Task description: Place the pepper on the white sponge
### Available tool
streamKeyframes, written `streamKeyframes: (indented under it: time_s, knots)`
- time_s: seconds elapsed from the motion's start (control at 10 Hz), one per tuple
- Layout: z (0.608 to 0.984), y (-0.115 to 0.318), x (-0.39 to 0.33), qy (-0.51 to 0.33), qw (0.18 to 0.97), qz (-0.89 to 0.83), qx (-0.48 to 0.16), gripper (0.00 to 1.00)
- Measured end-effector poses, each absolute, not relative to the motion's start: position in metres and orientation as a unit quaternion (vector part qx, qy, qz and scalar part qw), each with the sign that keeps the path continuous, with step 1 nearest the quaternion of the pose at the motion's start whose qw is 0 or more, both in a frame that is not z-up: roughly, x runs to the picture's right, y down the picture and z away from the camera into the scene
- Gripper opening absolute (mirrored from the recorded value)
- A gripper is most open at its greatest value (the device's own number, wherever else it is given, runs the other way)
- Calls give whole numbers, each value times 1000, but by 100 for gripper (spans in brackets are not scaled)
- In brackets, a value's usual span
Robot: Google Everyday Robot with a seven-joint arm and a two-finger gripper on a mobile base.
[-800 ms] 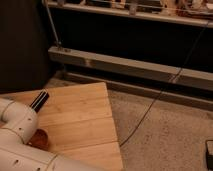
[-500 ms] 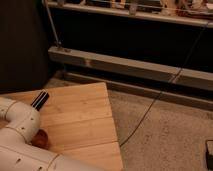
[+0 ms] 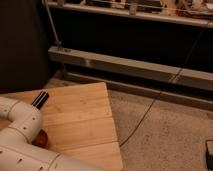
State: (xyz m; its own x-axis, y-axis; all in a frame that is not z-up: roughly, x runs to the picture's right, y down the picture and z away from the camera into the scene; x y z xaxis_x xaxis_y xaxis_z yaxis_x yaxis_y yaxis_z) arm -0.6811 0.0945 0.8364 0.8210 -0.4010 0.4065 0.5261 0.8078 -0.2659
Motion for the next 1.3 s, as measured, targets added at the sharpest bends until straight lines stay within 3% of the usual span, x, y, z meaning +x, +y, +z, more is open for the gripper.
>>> streamKeyframes:
  time_s: [0.6,1.3]
  knots:
    - [847,88,-673,-131,947,-243,-164,0]
    - [858,50,-690,-187,956,-192,-116,0]
